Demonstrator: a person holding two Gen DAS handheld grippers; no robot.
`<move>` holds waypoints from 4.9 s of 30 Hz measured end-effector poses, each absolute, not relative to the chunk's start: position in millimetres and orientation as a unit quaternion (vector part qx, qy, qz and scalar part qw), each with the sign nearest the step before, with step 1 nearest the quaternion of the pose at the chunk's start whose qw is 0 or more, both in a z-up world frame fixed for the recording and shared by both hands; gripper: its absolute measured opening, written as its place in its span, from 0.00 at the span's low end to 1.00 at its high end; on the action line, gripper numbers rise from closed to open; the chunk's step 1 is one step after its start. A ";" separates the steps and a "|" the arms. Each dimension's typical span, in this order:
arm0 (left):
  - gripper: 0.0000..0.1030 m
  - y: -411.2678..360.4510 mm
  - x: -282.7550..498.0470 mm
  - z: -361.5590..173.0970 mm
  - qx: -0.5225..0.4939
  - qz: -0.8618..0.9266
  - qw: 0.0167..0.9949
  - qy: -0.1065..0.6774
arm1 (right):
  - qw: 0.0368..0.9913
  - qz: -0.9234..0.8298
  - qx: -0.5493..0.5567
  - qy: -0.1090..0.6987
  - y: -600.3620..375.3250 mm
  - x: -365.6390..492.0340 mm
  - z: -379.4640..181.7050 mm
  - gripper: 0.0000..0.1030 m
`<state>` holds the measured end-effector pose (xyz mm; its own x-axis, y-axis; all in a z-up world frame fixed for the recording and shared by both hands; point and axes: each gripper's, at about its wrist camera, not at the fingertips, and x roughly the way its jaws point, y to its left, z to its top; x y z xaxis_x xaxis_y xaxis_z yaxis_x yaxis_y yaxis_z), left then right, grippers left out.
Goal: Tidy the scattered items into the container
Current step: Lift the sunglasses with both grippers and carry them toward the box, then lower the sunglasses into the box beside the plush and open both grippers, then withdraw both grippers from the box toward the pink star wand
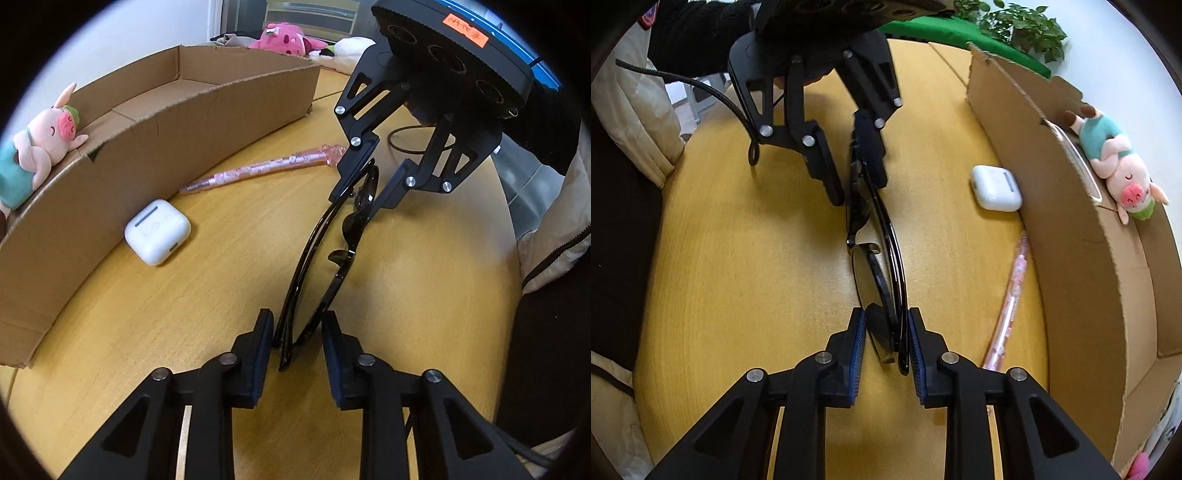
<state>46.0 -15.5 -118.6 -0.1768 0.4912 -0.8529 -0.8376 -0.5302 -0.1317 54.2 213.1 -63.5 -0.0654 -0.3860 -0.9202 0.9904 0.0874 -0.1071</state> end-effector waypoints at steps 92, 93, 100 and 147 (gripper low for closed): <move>0.33 16.4 -281.0 -87.4 -0.449 0.739 0.392 0.313 | 0.514 -0.627 0.394 0.433 155.8 -243.3 -34.4 0.27; 0.38 14.8 -278.7 -83.7 -0.445 0.742 0.394 0.311 | 0.516 -0.625 0.395 0.432 156.4 -240.7 -33.4 0.28; 0.49 -9.6 -246.6 -38.9 -0.411 0.786 0.357 0.294 | 0.506 -0.649 0.378 0.425 170.0 -217.9 -1.7 0.43; 0.74 23.9 22.0 -67.7 -0.457 0.864 0.208 -0.039 | 0.283 -0.842 0.433 0.153 235.1 27.0 -54.3 0.85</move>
<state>22.0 23.9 -67.7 -0.4953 0.3943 -0.7741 -0.3231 -0.9107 -0.2572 27.0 235.1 -54.3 -0.4649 -0.3446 -0.8155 0.6092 -0.7929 -0.0122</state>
